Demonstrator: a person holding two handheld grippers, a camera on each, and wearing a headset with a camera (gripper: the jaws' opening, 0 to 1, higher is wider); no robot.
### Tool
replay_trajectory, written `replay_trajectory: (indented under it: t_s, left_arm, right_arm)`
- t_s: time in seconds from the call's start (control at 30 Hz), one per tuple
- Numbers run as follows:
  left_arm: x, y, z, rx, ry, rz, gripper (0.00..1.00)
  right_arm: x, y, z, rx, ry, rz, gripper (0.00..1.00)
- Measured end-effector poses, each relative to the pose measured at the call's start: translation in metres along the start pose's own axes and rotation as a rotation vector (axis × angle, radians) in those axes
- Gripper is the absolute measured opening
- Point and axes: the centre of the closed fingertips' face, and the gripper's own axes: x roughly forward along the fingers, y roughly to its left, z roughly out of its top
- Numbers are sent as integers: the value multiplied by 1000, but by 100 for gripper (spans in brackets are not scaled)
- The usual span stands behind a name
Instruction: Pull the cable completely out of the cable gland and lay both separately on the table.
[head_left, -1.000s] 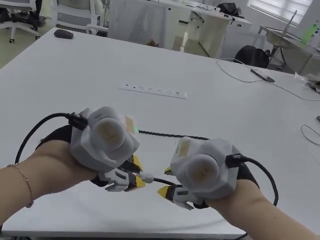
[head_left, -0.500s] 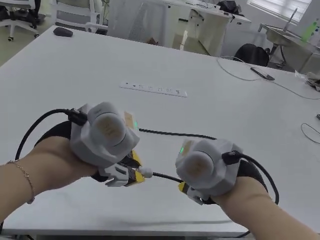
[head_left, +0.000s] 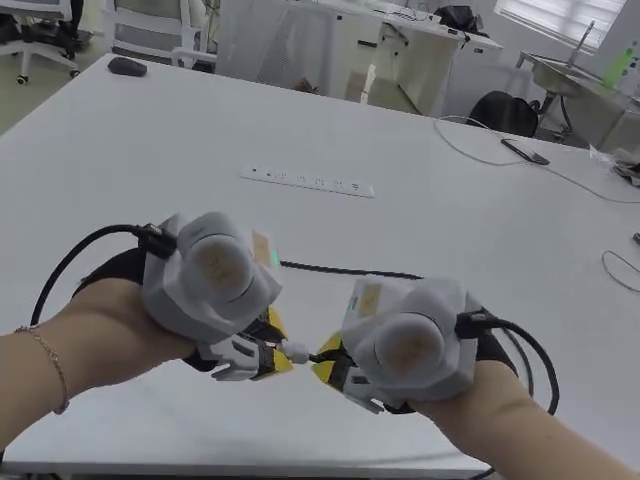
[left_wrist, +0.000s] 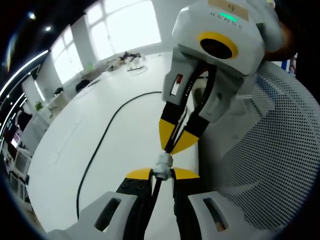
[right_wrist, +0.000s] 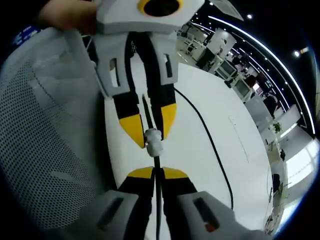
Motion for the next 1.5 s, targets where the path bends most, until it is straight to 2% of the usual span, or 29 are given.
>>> replay_trajectory:
  t_s: [0.1,0.2,0.27,0.3,0.33,0.37,0.4,0.43,0.5,0.57,0.6,0.7,0.77,0.9,1.0,1.1,1.13,1.17,1.2,1.23,1.3,1.37,1.4,1.5]
  left_arm:
    - [-1,2,-2,-1,3,7,16]
    - [-5,6,1,-21,-14,17,16]
    - [-5,8,2,-27,-21,23,16]
    - [-4,8,2,-28,-23,24,16]
    - [-4,7,3,-29,-22,22,16]
    - [-3,6,3,-22,-20,19,16]
    - [-3,4,2,-19,-18,16,16]
    - [-2,3,2,-15,-15,10,16]
    - [-1,-1,1,-1,-10,1,16]
    - [-1,-2,3,8,-18,-5,16]
    - [-1,-3,4,9,-22,-8,16]
    - [-1,-3,6,10,-29,-10,16]
    - [-1,-2,6,3,-30,-5,16]
    - [-3,2,4,-12,-28,7,16]
    - [-3,3,5,-15,-31,12,16]
    - [-3,3,6,-16,-36,13,16]
    - [-3,3,5,-16,-35,11,16]
    - [-2,3,5,-14,-32,11,16]
    - [-2,2,5,-11,-30,9,16]
    - [-2,1,5,-8,-29,6,16]
    - [-1,0,6,-3,-34,-3,16]
    - [-2,-2,8,6,-43,-9,16]
    - [-2,-2,9,9,-46,-12,16]
    - [-2,-3,10,4,-54,-14,16]
  right_arm:
    - [2,-6,-28,31,122,-19,4]
    - [0,-12,-45,91,185,-41,5]
    - [-2,-15,-61,108,256,-50,5]
    - [-2,-15,-61,105,253,-48,7]
    - [-1,-14,-58,102,240,-44,13]
    - [1,-12,-45,99,171,-34,22]
    - [2,-8,-35,115,128,-17,26]
    - [2,-4,-21,125,70,9,25]
    - [-1,-3,0,98,-25,15,23]
    - [-4,-2,13,81,-83,15,21]
    - [-5,0,16,70,-98,27,18]
    - [-4,4,15,45,-90,41,7]
    - [-3,3,13,44,-82,36,5]
    - [1,-4,-13,34,48,1,4]
    - [1,-10,-32,78,125,-25,5]
    - [1,-9,-52,55,224,-15,6]
    - [0,-8,-55,45,240,-13,9]
    - [1,-8,-49,42,212,-18,12]
    - [2,-7,-39,31,159,-11,14]
    - [2,-4,-23,65,79,7,16]
    - [1,1,1,55,-22,34,18]
    - [0,4,11,5,-54,38,19]
    - [0,5,11,-7,-49,34,17]
    - [-1,5,6,-17,-37,36,5]
